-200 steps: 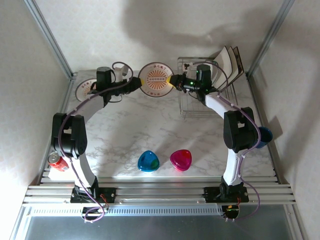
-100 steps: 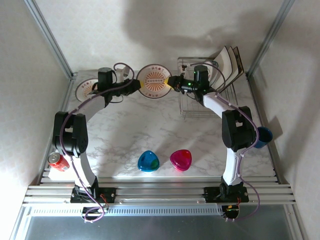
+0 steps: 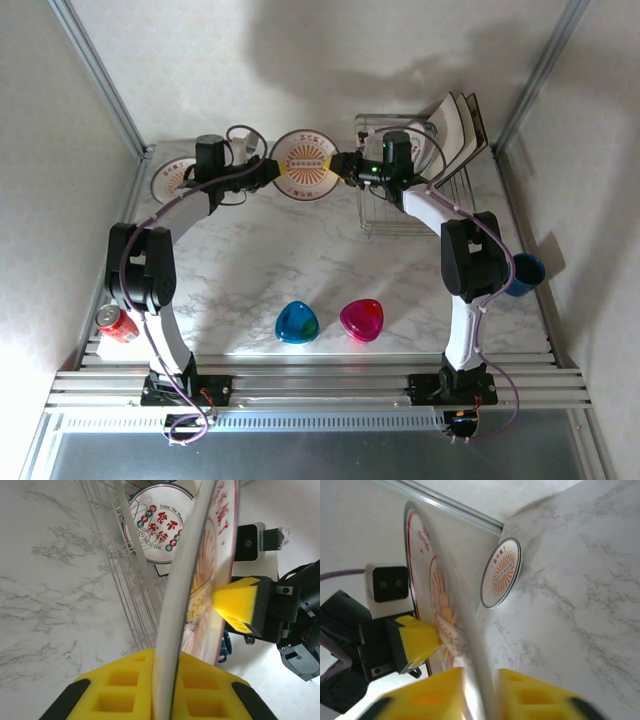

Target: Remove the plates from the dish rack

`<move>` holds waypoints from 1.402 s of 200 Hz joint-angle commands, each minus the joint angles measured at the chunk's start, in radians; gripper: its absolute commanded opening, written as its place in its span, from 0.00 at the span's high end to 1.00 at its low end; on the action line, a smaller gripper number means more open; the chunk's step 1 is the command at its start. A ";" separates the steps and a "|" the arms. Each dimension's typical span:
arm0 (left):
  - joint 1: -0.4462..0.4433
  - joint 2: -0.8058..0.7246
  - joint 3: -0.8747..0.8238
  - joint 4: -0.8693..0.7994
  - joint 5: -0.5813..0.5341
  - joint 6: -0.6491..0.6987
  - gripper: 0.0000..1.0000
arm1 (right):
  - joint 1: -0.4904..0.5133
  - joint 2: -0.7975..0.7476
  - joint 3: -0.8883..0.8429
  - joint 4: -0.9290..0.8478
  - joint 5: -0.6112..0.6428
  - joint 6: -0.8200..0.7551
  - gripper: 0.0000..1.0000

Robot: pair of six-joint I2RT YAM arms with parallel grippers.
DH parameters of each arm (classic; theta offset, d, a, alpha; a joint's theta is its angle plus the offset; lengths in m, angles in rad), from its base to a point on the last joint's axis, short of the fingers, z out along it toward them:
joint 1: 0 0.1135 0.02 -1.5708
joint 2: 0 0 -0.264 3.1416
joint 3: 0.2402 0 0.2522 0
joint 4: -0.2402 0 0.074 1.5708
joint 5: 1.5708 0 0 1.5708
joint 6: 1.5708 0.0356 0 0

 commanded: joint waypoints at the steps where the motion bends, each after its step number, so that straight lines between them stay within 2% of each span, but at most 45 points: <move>1: -0.005 -0.010 0.014 0.038 -0.007 0.029 1.00 | 0.009 -0.021 0.053 -0.049 -0.015 -0.046 0.37; 11: -0.003 -0.015 0.011 0.042 -0.016 0.024 1.00 | 0.009 -0.034 0.057 -0.093 0.000 -0.080 0.18; 25: 0.000 -0.020 0.006 0.049 -0.023 0.015 1.00 | 0.007 -0.057 0.073 -0.182 0.032 -0.148 0.01; 59: 0.014 -0.029 -0.007 0.086 -0.034 -0.017 1.00 | -0.010 -0.105 0.177 -0.511 0.163 -0.349 0.01; 128: 0.070 -0.045 -0.064 0.214 -0.098 -0.113 1.00 | -0.027 -0.198 0.366 -1.156 0.798 -0.721 0.01; 158: 0.120 -0.078 -0.135 0.312 -0.166 -0.183 1.00 | -0.074 -0.230 0.395 -1.318 0.974 -0.805 0.01; 210: 0.196 -0.149 -0.246 0.379 -0.294 -0.225 1.00 | -0.194 -0.280 0.357 -1.423 1.022 -0.858 0.01; 280: 0.326 -0.260 -0.468 0.517 -0.486 -0.333 1.00 | -0.251 -0.291 0.278 -1.407 1.008 -0.873 0.01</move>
